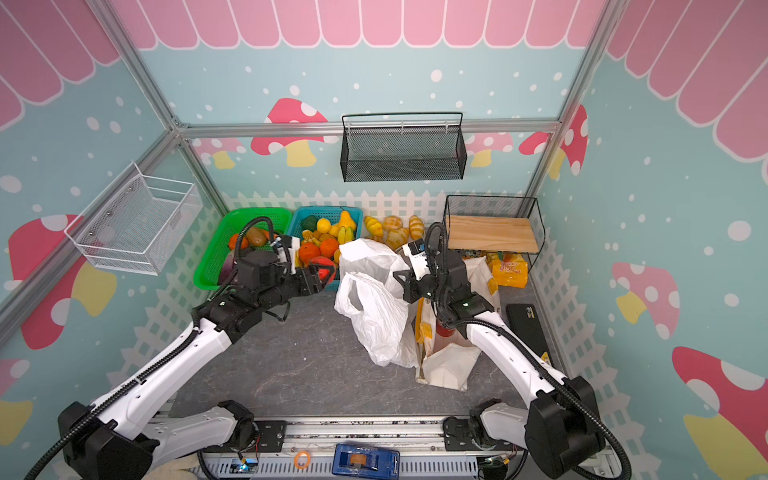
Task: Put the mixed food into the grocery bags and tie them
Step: 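Grasp the red tomato in the green basket with the left gripper, then carry the tomato with the left gripper into the bag's mouth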
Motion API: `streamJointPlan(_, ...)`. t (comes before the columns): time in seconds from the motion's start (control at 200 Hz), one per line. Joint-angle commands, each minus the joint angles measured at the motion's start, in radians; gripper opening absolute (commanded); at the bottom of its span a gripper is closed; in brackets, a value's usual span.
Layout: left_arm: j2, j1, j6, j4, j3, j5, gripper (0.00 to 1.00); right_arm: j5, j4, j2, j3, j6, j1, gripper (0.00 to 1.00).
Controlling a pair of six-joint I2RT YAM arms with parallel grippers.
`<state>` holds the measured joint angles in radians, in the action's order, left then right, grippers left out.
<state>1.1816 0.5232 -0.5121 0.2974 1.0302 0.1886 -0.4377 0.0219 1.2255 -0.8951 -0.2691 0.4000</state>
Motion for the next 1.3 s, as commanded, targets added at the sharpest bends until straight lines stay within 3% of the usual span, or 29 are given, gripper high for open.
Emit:
streamJointPlan(0.0,0.092,0.086,0.058,-0.064,0.062,0.129,0.61,-0.01,-0.018,-0.033,-0.025,0.015,-0.003,0.0)
streamJointPlan(0.15,0.216,0.164,0.146,-0.016,0.126,0.139,0.62,-0.021,-0.032,-0.05,-0.021,0.008,-0.003,0.0)
streamJointPlan(0.335,0.311,0.168,0.238,0.187,0.163,-0.046,0.67,0.062,-0.084,-0.081,-0.023,0.043,-0.003,0.0)
streamJointPlan(0.43,0.347,0.169,0.267,0.274,0.19,-0.074,0.7,0.076,-0.091,-0.083,-0.029,0.051,-0.003,0.0)
streamJointPlan(0.7,0.337,0.166,0.312,0.283,0.184,-0.014,0.82,0.104,-0.097,-0.066,-0.027,0.063,-0.003,0.0)
streamJointPlan(0.941,0.322,0.155,0.341,0.329,0.184,-0.067,0.86,0.141,-0.12,-0.067,-0.039,0.083,-0.003,0.0)
streamJointPlan(1.291,0.276,0.144,0.343,0.323,0.193,-0.056,0.88,0.161,-0.123,-0.058,-0.045,0.089,-0.003,0.0)
